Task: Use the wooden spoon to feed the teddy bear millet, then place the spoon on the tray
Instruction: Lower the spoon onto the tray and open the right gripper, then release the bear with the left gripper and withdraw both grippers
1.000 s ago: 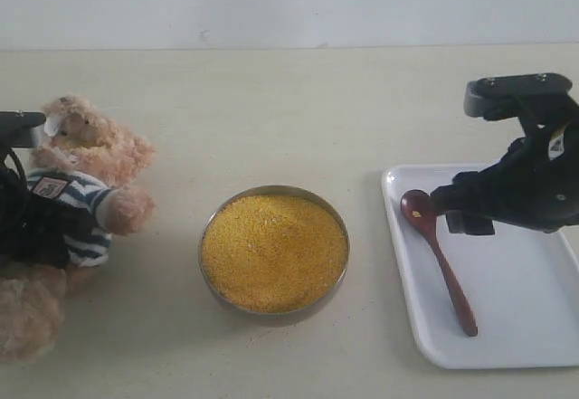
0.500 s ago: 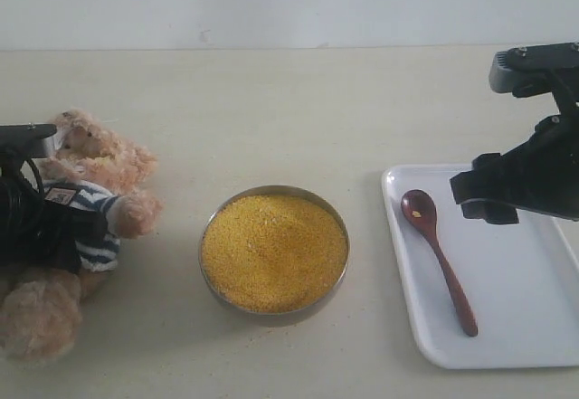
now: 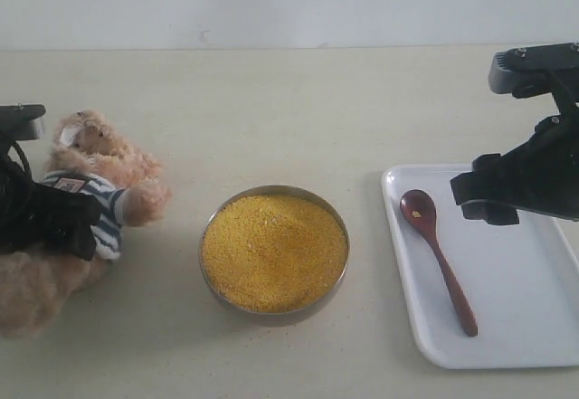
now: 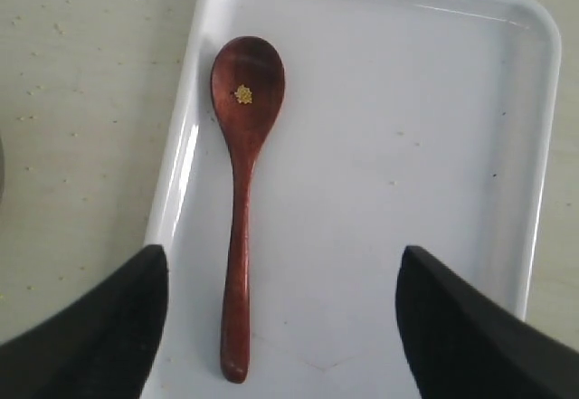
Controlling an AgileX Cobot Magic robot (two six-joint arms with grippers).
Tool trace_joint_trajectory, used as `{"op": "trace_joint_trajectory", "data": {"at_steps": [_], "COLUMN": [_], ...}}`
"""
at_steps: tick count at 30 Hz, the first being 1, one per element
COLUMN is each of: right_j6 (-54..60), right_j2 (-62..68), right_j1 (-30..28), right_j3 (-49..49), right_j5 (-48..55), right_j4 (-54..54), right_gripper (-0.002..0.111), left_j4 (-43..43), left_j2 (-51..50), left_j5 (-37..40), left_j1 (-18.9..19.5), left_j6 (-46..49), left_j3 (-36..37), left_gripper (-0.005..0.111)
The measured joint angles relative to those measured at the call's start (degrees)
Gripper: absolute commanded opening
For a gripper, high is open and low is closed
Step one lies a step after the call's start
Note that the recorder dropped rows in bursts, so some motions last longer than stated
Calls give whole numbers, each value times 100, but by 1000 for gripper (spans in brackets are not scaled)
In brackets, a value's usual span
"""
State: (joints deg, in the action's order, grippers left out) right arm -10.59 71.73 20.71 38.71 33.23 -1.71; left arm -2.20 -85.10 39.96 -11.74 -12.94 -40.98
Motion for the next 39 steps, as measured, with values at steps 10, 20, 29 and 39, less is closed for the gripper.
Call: {"op": "trace_joint_trajectory", "data": {"at_steps": [10,20,29,39], "right_j6": [0,0,0,11], "right_j2": [-220,-470,-480,-480], "right_j1": [0,0,0,0], "right_j3": [-9,-9,-9,-9], "right_j5": [13,202,226,90], "right_j4": [0,0,0,0], "right_gripper": [66,66,66,5], "left_j4": [274,340,346,862], "left_j2": [753,832,845,1290], "left_j5": [269,436,463,947], "left_j1": [0,0,0,0], "left_j6": [-99,-147,-98,-109], "left_j3": [0,0,0,-789], "left_gripper": [76,93,103,54]}}
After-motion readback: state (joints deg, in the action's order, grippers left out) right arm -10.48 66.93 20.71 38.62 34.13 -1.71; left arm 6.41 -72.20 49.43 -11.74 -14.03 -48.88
